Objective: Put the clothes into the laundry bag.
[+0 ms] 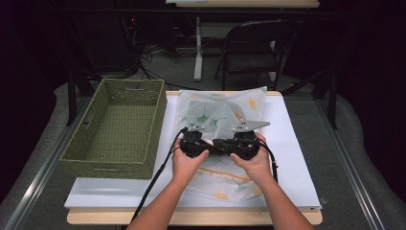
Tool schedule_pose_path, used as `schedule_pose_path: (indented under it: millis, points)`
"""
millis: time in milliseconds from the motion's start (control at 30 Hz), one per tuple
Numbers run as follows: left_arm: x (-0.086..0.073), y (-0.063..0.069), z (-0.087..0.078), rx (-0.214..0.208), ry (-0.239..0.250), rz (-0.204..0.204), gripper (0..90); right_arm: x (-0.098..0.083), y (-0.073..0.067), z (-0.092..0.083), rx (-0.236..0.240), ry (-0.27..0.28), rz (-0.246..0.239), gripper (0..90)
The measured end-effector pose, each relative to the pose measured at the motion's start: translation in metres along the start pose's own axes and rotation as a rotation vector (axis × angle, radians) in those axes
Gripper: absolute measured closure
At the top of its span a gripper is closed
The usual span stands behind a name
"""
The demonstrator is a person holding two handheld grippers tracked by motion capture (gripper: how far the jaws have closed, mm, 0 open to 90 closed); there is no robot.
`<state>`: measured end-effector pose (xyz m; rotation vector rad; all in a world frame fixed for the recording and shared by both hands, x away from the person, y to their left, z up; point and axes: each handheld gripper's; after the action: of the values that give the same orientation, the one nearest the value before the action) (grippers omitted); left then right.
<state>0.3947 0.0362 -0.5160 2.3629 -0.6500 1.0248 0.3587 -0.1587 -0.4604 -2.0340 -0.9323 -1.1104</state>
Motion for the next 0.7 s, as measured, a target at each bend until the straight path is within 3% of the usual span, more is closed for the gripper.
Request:
schedule_pose_path:
  millis: [333,433,700]
  points:
    - [-0.010,0.000,-0.020,-0.020,0.016,0.010,52.3,0.001,-0.001,-0.003,-0.001,0.007,-0.003,89.6]
    - [-0.015,0.001,-0.033,-0.032,0.029,0.011,52.3,0.001,-0.002,-0.003,-0.001,0.005,-0.002,89.6]
    - [-0.024,0.002,-0.055,-0.033,0.022,0.043,52.5,0.002,-0.003,-0.005,-0.001,0.008,-0.007,89.6]
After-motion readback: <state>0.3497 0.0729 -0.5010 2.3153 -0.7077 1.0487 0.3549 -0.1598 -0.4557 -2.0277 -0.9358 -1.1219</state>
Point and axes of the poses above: each handheld gripper's, and its own axes: z roughly forward along the jaws, x roughly out of its top, y roughly to its right, and after that the axes turned 2 degrees about x, right-handed
